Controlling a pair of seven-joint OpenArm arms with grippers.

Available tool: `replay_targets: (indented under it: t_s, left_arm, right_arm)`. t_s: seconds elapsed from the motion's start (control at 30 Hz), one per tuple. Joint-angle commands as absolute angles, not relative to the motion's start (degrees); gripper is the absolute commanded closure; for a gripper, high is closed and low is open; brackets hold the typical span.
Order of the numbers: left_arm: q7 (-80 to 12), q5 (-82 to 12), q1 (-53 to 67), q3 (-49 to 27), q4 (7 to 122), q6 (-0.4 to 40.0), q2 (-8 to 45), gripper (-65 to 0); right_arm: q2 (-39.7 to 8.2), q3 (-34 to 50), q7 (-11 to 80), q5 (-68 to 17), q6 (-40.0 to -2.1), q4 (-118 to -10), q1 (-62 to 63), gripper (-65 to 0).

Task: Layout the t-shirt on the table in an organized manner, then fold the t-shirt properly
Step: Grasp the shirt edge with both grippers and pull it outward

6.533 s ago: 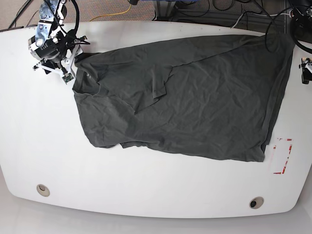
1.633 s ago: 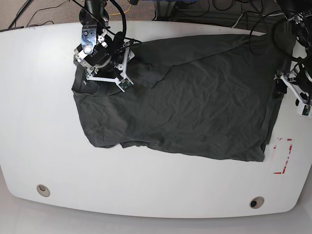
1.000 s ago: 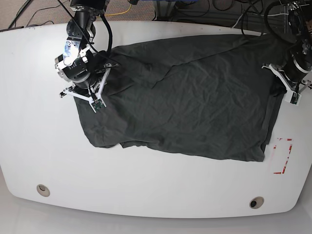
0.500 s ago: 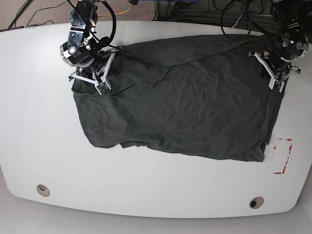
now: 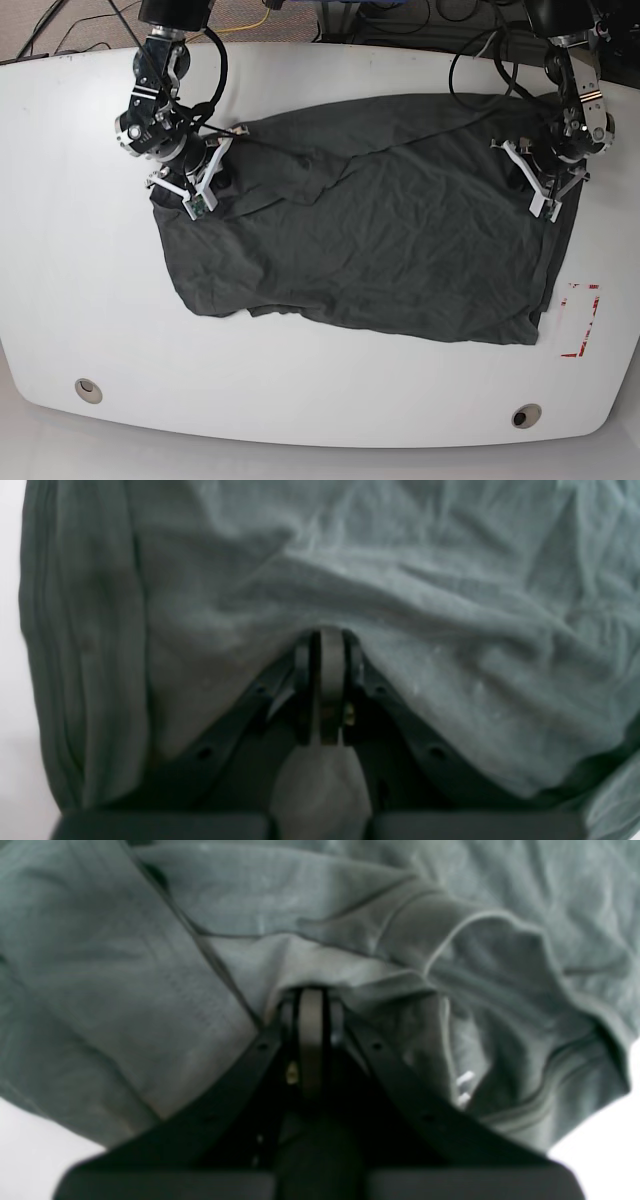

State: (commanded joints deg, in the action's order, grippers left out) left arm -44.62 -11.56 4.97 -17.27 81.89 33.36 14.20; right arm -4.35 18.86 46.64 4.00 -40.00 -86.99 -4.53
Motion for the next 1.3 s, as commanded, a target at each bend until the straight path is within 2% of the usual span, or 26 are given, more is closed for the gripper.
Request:
replay_targets:
  t_s: [0.3, 0.57, 0.67, 0.83, 0.9, 0.97, 1.03, 1.13, 1.17, 1.3]
  left_arm:
    - [-44.6, -11.6, -2.0, -14.1, 77.2, 33.4, 14.2, -1.7]
    - [-45.0, -11.6, -2.7, -13.5, 79.8, 33.4, 14.2, -1.8]
    - [-45.8, -11.6, -2.5, -13.8, 83.8, 33.4, 14.2, -2.2]
    - [-49.8, -11.6, -2.4, -13.8, 89.1, 33.4, 14.5, -2.4]
    - [-51.3, -11.6, -2.4, -13.8, 90.9, 33.4, 15.3, -2.4]
    - [-52.2, -11.6, -2.4, -13.8, 92.3, 33.4, 15.8, -2.6]
    - [-52.7, -11.6, -2.3, -13.9, 93.4, 33.4, 15.9, -5.0]
    - [-53.0, -11.7, -0.8, -14.9, 95.6, 33.4, 16.7, -16.1]
    - [-53.0, -11.7, -0.1, -16.0, 96.9, 33.4, 16.9, -22.9]
    - [-53.0, -11.7, 1.4, -18.5, 100.0, 33.4, 16.7, -38.6]
  right_arm:
    - [-7.8, 18.9, 44.2, 4.0, -40.0, -78.7, 2.0, -1.3]
    - [-8.2, 18.9, 45.8, 4.1, -40.0, -81.9, 4.7, -1.7]
    - [-8.0, 18.8, 48.9, 4.1, -40.0, -87.6, 5.0, -9.0]
    - [-7.3, 18.7, 52.2, 4.0, -40.0, -95.9, 5.0, -31.1]
    - [-6.5, 18.7, 52.8, 4.0, -40.0, -98.5, 5.0, -37.3]
    - [-6.3, 18.7, 53.8, 4.1, -40.0, -100.8, 5.1, -40.4]
    - [-6.1, 18.7, 55.1, 4.1, -40.0, -103.1, 5.1, -41.9]
    - [-6.1, 18.9, 57.3, 4.5, -40.0, -106.2, 5.1, -42.2]
    - [-6.2, 19.3, 58.0, 4.5, -40.0, -107.0, 5.1, -42.2]
    - [-6.2, 24.0, 58.9, 4.6, -40.0, -107.6, 5.1, -42.3]
